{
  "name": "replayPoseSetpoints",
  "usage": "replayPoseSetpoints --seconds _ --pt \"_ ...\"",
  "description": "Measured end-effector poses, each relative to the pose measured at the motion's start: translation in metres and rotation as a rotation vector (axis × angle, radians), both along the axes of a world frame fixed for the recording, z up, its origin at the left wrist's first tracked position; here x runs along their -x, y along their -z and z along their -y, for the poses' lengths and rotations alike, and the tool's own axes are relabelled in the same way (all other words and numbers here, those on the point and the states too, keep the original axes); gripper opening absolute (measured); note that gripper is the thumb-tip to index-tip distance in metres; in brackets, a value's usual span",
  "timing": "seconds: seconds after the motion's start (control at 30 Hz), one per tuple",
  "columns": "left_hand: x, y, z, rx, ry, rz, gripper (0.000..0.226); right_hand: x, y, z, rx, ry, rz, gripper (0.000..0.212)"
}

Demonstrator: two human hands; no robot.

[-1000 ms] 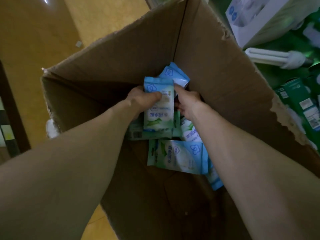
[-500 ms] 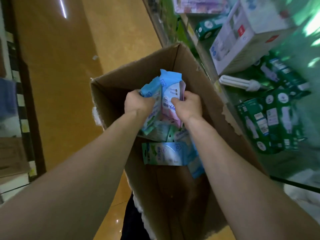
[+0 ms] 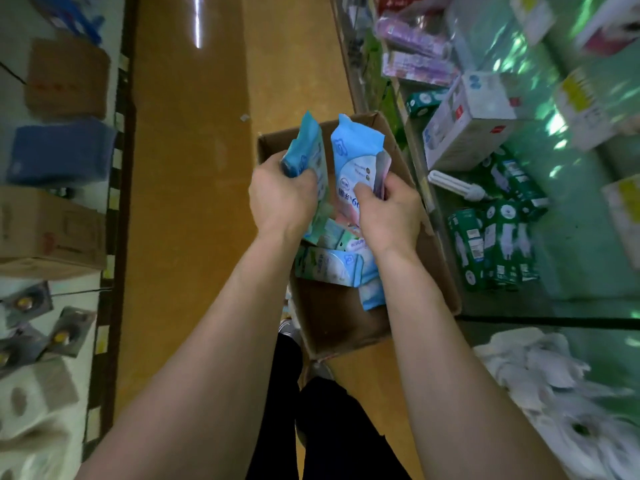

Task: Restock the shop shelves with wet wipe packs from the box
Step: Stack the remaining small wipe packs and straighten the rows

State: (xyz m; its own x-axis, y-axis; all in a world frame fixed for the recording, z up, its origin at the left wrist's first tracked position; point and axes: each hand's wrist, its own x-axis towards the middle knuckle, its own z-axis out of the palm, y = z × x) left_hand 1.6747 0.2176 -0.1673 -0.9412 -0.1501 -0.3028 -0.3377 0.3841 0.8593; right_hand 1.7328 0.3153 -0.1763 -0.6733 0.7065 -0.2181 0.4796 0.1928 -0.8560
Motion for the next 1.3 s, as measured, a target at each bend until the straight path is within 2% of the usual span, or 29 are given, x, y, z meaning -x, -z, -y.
replayPoseSetpoints --seconds 0.1,0.2,0.3,0.5,0.6,0.7,0.73,0.83,1.0,1.03,1.13,1.3 --pt "-0.017 -0.024 0.025 -0.011 -0.044 -0.037 0.011 -0.011 -0.02 0.025 0.07 -0.081 -0.038 0.011" --pt "-0.034 -0.043 0.059 0.001 -0.128 -0.065 0.024 -0.017 -0.039 0.054 0.088 -0.185 -0.074 0.01" --pt "-0.05 -0.064 0.103 0.009 -0.261 -0.101 0.014 -0.02 -0.059 0.089 0.123 -0.3 -0.109 0.008" --pt "-0.087 -0.107 0.2 0.08 -0.554 -0.188 0.031 -0.019 -0.098 0.182 0.203 -0.563 -0.177 0.009" --pt "-0.108 -0.125 0.252 0.123 -0.667 -0.248 0.026 -0.025 -0.117 0.234 0.22 -0.696 -0.217 0.011" --pt "-0.135 -0.141 0.305 0.176 -0.773 -0.267 0.007 -0.035 -0.13 0.289 0.257 -0.824 -0.241 0.01" --pt "-0.144 -0.145 0.323 0.193 -0.808 -0.269 0.011 -0.04 -0.135 0.308 0.263 -0.866 -0.247 0.01" --pt "-0.175 -0.161 0.377 0.205 -0.913 -0.284 0.009 -0.056 -0.147 0.367 0.265 -0.986 -0.256 0.009" --pt "-0.221 -0.177 0.456 0.329 -1.026 -0.303 0.004 -0.086 -0.157 0.461 0.188 -1.12 -0.28 0.006" --pt "-0.228 -0.178 0.471 0.332 -1.044 -0.303 0.005 -0.092 -0.158 0.476 0.182 -1.142 -0.278 0.004" --pt "-0.253 -0.181 0.511 0.335 -1.111 -0.304 0.005 -0.112 -0.16 0.518 0.225 -1.219 -0.26 0.017" --pt "-0.285 -0.187 0.562 0.336 -1.202 -0.332 0.008 -0.139 -0.166 0.577 0.203 -1.304 -0.268 0.011"
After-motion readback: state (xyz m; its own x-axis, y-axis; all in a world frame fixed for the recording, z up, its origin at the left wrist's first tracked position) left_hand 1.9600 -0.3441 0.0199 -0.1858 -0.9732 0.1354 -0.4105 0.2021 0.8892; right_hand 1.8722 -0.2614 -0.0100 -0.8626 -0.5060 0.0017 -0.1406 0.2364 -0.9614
